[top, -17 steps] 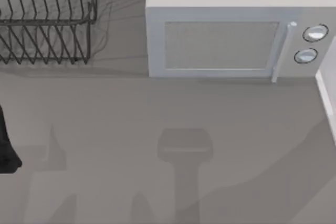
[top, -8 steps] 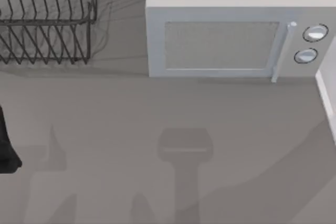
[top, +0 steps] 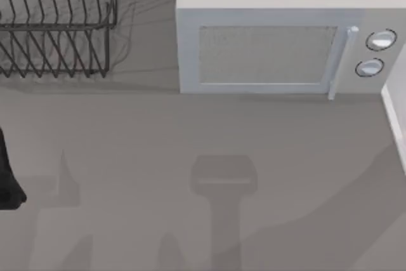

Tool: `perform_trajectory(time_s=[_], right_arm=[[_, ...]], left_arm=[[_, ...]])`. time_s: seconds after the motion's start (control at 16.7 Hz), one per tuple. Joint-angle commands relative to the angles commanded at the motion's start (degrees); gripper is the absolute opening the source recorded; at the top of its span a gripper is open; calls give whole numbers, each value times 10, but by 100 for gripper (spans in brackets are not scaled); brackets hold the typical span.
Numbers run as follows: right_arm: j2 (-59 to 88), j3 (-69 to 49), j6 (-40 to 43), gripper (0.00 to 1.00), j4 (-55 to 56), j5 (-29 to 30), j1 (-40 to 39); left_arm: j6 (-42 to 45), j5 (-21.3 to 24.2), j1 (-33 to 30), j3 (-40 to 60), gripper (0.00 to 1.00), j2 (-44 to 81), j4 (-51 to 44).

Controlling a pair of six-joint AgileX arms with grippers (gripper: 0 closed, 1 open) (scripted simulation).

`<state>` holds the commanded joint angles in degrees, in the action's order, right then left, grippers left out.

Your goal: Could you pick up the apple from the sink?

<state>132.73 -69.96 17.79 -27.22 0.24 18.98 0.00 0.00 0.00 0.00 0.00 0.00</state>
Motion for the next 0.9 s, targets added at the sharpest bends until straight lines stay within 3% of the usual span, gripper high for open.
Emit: perform_trajectory(time_s=[0.6,0.9], right_arm=[[-49,-30,-5,0,-48,-10,0],[-88,-140,-2,0,-202,-10,3]], left_arm=[[0,0,0,0,100,0,0],[0,0,0,0,100,0,0]])
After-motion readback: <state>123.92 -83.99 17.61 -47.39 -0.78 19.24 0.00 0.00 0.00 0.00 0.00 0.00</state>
